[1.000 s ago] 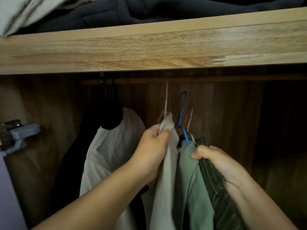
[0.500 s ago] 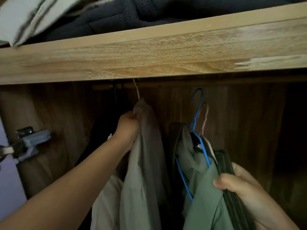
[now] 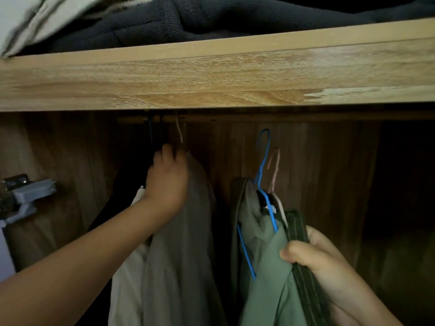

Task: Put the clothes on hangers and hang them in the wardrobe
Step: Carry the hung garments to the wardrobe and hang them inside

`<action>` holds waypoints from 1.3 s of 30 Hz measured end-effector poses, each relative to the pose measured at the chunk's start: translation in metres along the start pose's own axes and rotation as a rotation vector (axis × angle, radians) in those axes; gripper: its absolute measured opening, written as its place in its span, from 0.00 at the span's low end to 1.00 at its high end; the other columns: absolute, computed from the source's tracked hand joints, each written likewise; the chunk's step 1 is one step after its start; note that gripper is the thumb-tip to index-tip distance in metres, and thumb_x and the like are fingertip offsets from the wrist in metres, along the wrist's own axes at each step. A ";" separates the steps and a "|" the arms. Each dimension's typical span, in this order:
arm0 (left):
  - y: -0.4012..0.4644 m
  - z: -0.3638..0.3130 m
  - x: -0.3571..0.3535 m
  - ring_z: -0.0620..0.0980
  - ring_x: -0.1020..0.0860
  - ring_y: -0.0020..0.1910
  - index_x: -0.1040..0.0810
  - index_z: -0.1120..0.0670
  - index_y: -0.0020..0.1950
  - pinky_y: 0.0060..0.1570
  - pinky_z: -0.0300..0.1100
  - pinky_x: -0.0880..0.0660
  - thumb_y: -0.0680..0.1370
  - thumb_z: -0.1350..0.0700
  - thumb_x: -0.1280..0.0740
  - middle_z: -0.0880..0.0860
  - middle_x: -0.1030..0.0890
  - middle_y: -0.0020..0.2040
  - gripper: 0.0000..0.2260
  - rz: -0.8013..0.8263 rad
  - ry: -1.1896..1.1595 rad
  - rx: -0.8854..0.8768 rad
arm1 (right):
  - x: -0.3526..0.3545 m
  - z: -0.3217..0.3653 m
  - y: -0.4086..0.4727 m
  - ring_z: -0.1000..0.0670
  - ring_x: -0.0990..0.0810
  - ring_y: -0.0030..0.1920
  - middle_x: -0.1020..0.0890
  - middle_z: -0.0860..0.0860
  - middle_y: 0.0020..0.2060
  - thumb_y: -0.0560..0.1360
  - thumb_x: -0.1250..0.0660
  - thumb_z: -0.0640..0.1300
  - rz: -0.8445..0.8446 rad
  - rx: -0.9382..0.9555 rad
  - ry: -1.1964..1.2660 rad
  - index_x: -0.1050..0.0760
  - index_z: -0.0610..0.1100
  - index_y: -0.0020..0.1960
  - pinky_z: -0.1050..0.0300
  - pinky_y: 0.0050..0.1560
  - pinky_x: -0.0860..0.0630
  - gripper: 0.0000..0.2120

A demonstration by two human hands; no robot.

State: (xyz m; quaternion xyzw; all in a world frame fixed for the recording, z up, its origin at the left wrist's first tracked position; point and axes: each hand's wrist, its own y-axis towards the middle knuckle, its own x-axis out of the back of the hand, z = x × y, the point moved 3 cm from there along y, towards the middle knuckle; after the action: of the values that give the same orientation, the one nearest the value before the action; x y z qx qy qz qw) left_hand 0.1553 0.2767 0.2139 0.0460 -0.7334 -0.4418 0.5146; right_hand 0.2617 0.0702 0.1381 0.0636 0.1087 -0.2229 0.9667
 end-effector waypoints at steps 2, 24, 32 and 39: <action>-0.035 -0.024 0.025 0.59 0.25 0.50 0.24 0.58 0.51 0.45 0.51 0.28 0.76 0.53 0.35 0.58 0.25 0.48 0.09 -0.129 -0.192 -0.162 | -0.008 -0.002 0.001 0.50 0.25 0.22 0.25 0.44 0.24 0.54 0.40 0.32 0.000 0.030 0.018 0.27 0.36 0.37 0.63 0.22 0.29 0.12; -0.053 -0.043 0.025 0.51 0.31 0.37 0.31 0.53 0.39 0.38 0.44 0.35 0.81 0.59 0.43 0.57 0.30 0.36 0.11 0.239 -1.393 0.341 | -0.046 0.008 -0.002 0.51 0.19 0.36 0.18 0.49 0.37 0.76 0.39 0.34 -0.004 0.178 -0.079 0.23 0.52 0.52 0.63 0.34 0.24 0.15; -0.011 -0.015 0.000 0.52 0.27 0.38 0.28 0.54 0.41 0.38 0.41 0.30 0.82 0.59 0.44 0.56 0.27 0.38 0.10 0.192 -1.358 0.356 | -0.021 0.009 -0.002 0.47 0.22 0.37 0.22 0.45 0.36 0.75 0.40 0.31 -0.048 0.200 -0.121 0.24 0.47 0.48 0.55 0.39 0.25 0.13; 0.023 -0.009 -0.033 0.54 0.23 0.46 0.25 0.57 0.50 0.52 0.44 0.27 0.80 0.58 0.42 0.57 0.22 0.46 0.08 0.113 -1.282 0.475 | -0.008 0.013 -0.006 0.45 0.25 0.35 0.24 0.45 0.34 0.70 0.35 0.33 -0.039 0.185 -0.125 0.24 0.43 0.45 0.54 0.36 0.26 0.07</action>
State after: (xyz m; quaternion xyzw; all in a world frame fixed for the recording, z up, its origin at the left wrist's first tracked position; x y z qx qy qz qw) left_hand 0.1866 0.3028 0.2072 -0.1514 -0.9714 -0.1814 -0.0227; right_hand 0.2542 0.0661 0.1525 0.1364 0.0283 -0.2546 0.9570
